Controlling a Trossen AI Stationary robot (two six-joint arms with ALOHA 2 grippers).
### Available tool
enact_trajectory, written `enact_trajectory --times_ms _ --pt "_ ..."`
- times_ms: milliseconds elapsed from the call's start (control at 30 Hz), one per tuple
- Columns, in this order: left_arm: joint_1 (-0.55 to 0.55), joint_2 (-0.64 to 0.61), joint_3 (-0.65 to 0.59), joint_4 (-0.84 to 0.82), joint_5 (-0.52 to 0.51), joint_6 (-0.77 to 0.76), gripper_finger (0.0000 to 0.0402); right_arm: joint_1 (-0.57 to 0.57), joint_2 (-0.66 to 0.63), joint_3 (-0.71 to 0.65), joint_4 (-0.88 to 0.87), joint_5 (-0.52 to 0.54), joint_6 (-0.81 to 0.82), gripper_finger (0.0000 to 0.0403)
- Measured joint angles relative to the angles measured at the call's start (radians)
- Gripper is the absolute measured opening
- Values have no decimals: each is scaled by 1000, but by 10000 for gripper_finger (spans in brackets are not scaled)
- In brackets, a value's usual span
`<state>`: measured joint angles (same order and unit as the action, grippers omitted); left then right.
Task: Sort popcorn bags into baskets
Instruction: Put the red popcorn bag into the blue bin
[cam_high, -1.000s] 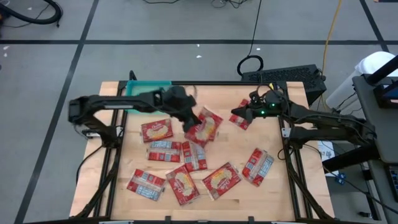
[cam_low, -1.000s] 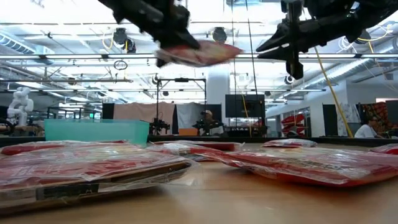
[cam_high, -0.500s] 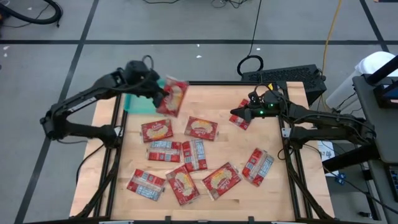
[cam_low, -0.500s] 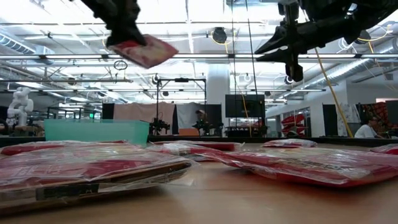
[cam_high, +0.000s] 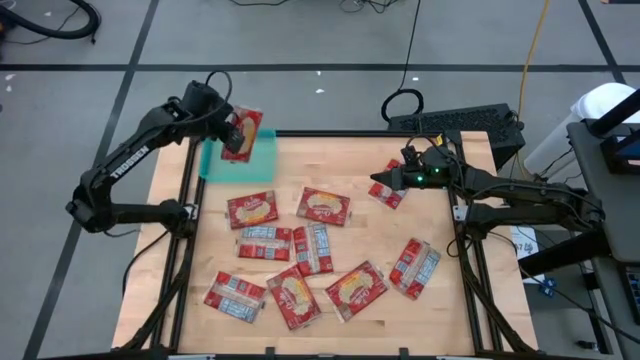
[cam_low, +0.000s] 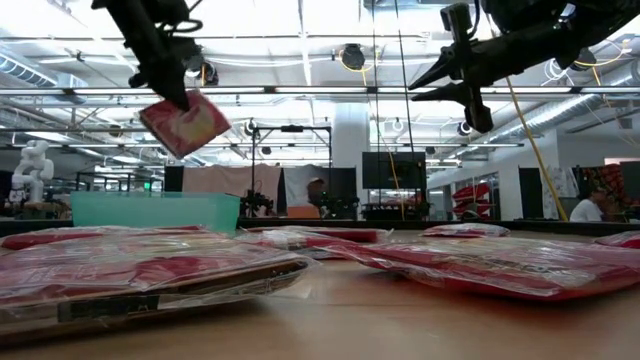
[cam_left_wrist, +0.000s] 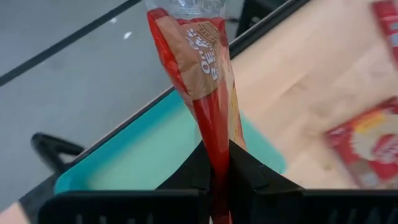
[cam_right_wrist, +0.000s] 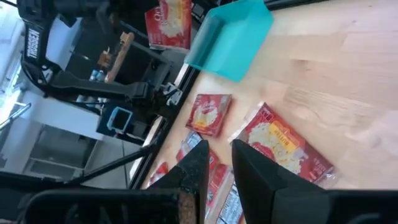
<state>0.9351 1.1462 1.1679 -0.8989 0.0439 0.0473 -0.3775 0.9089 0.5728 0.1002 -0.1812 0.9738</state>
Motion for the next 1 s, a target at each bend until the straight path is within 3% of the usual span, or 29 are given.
enact_trajectory --times_ms 333,700,1000 --pt "167 111 0 -153 0 -23 26 50 0 0 8 133 80 66" --pt "142 177 1 -85 -70 -139 26 238 0 0 83 417 119 66" --pt "137 242 0 -124 -15 -186 26 262 0 0 107 422 119 66"
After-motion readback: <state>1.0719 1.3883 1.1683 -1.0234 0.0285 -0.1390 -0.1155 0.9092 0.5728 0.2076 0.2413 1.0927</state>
